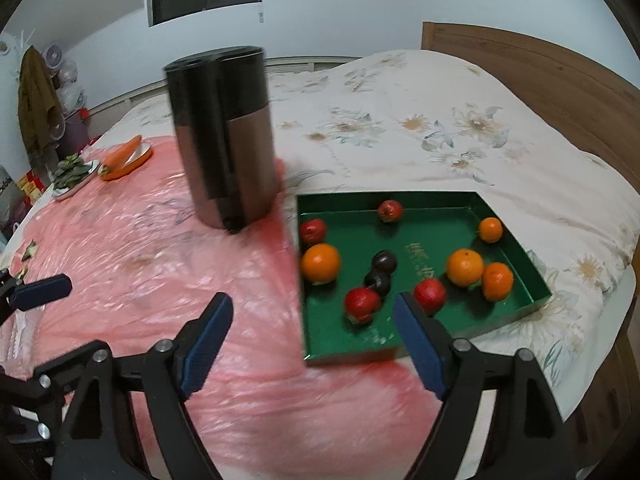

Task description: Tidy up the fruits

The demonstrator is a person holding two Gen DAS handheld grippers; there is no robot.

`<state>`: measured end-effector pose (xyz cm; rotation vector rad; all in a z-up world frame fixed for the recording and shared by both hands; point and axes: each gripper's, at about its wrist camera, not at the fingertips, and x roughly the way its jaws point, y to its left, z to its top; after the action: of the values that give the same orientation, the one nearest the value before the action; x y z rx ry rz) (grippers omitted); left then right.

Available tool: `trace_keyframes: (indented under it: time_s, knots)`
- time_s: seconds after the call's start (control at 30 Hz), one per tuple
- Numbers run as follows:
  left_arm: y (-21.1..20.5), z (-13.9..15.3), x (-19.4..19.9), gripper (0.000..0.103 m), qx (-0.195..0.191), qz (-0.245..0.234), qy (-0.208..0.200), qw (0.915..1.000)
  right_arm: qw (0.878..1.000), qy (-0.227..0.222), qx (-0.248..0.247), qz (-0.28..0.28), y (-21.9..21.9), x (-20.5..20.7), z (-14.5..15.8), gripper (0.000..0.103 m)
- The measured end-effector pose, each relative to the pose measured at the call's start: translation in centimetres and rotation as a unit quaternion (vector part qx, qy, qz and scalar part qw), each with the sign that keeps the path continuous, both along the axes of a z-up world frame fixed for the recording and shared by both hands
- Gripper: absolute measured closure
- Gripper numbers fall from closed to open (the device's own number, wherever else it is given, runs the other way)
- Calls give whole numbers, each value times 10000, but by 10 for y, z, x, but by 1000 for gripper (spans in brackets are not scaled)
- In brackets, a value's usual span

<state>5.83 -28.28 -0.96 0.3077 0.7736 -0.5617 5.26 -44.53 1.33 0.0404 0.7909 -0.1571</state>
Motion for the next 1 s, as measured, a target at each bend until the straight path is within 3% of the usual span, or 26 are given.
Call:
trace_keyframes:
  time_s: [0.17,0.3,0.47,1.0]
  knots:
    - [34,4,-11,38,-64,333,-50,9994,10000,3,83,41,23,-14,0,0]
    - [61,9,-17,30,-166,647,-106,9977,9999,-2,116,111,44,-21,0,0]
    - [90,12,-24,27,-192,957,-200,9950,9995,-84,138,279,73,-26,4,0]
    - [169,16,-41,27,-364,1713,-327,9840,9973,-333,-134,639,140,-35,21,0]
